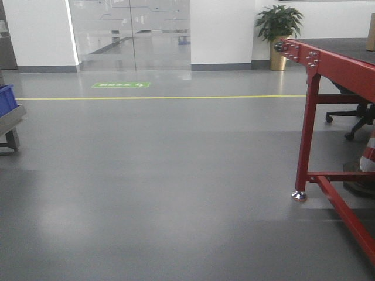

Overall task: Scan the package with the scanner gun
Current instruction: 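Drive the base forward to the red conveyor table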

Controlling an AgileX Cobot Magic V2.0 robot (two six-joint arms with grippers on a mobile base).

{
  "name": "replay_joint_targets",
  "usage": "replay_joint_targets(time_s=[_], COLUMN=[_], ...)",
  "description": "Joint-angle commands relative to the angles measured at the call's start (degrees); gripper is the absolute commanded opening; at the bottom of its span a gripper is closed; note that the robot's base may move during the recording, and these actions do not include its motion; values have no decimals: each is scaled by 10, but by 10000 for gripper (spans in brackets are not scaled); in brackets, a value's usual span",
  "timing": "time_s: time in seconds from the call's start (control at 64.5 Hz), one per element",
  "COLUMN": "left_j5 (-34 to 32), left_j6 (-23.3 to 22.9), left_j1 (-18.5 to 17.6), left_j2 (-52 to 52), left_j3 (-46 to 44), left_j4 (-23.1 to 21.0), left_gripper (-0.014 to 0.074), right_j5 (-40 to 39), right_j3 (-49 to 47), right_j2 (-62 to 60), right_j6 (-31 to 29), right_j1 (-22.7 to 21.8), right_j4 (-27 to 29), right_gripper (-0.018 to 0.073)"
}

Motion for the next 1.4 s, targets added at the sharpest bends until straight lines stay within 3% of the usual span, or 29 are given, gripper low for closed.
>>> replay_joint_targets(time_s=[0.0, 1.178, 1.379], left_j5=[-9, -9, -9], left_j6=[0, 0, 0], left_j1=[3, 3, 23], left_j2=[-2, -2, -2], left_j3=[-2, -2, -2], left_j4=[-4, -4, -4], left_gripper=[-111, -111, -111], right_j5=[-10, -12, -12], right_j3=[0, 0, 0], right_j2=[-2, -2, -2], right_j6=[0, 0, 0], right_j1=[-2, -2, -2], right_j4=[-4, -4, -4], right_gripper=[-152, -152, -152])
